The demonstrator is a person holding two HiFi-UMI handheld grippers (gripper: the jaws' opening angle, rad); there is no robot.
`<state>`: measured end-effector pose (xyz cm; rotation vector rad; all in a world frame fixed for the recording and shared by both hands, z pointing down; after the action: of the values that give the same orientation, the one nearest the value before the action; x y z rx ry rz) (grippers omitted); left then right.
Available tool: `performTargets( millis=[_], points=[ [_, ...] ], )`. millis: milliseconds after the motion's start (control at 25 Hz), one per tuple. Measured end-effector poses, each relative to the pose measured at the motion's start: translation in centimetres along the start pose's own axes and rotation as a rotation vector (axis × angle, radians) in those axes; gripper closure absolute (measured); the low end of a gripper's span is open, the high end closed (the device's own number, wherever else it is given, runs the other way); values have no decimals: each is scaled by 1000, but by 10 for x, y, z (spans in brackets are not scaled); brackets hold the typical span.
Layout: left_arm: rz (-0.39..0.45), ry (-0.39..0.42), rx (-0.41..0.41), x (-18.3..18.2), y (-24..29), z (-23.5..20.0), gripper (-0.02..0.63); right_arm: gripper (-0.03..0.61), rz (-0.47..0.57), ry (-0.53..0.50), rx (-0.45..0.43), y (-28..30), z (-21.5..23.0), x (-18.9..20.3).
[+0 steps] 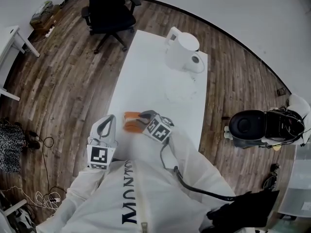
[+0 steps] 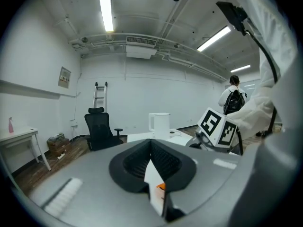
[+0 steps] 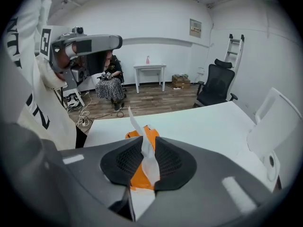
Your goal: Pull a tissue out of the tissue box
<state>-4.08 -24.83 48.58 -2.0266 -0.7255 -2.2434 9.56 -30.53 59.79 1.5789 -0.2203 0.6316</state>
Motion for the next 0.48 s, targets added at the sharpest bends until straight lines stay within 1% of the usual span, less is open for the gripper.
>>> performTargets(
  millis=[80, 320, 480],
  points=[
    [-10, -5, 11, 5, 3, 4, 615, 523, 2, 5, 7, -1, -1, 2],
    [-52, -31, 35, 25, 14, 8, 615, 549, 1, 18, 27, 0, -3, 5],
    [-111, -4, 62, 45, 29, 13, 615, 560, 12, 31, 28, -2, -7, 4]
  ],
)
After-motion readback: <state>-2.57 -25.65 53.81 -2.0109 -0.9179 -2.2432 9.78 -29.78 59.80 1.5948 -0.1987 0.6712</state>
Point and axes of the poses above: the fingertips, and each gripper's own axes: y forward along the fingers, z to its right, x out of its underside, the point moved 5 cm from there along -y, backward along the fingers, and after that the axes turned 6 degrees about -z, right-handed, at the moved point
